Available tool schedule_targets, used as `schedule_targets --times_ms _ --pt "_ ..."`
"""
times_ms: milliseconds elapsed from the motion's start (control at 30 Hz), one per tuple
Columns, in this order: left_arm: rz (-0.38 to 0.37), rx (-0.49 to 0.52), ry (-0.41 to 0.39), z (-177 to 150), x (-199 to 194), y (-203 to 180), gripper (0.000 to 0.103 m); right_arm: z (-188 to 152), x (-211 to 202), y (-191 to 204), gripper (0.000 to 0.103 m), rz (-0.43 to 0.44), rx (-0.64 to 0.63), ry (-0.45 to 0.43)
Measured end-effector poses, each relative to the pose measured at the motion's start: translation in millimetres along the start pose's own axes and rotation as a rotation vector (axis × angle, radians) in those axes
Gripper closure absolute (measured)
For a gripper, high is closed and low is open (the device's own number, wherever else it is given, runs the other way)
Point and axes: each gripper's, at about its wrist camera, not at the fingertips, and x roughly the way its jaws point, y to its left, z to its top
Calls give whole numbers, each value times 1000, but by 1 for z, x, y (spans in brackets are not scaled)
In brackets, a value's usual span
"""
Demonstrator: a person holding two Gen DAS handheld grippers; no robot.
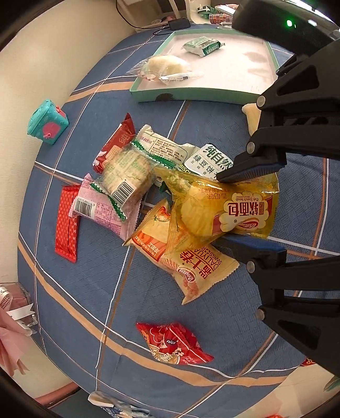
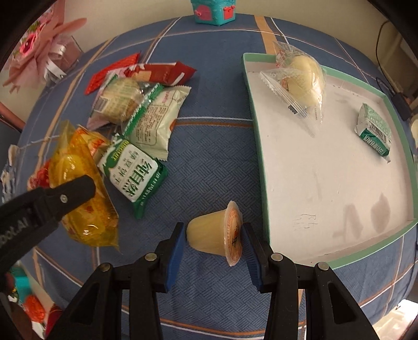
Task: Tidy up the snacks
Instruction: 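Lift the pudding cup and yellow bread bag above the pile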
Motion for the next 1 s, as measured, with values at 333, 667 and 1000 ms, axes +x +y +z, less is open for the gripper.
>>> schedule_targets --times_ms 333,667,1000 --pt "5 0 8 1 3 1 62 -1 12 17 57 -60 -36 2" --pt "13 6 -9 0 4 -5 62 2 14 11 58 -31 -12 -1" --pt "17 15 -33 -3 -6 -1 62 7 4 -7 63 39 33 -16"
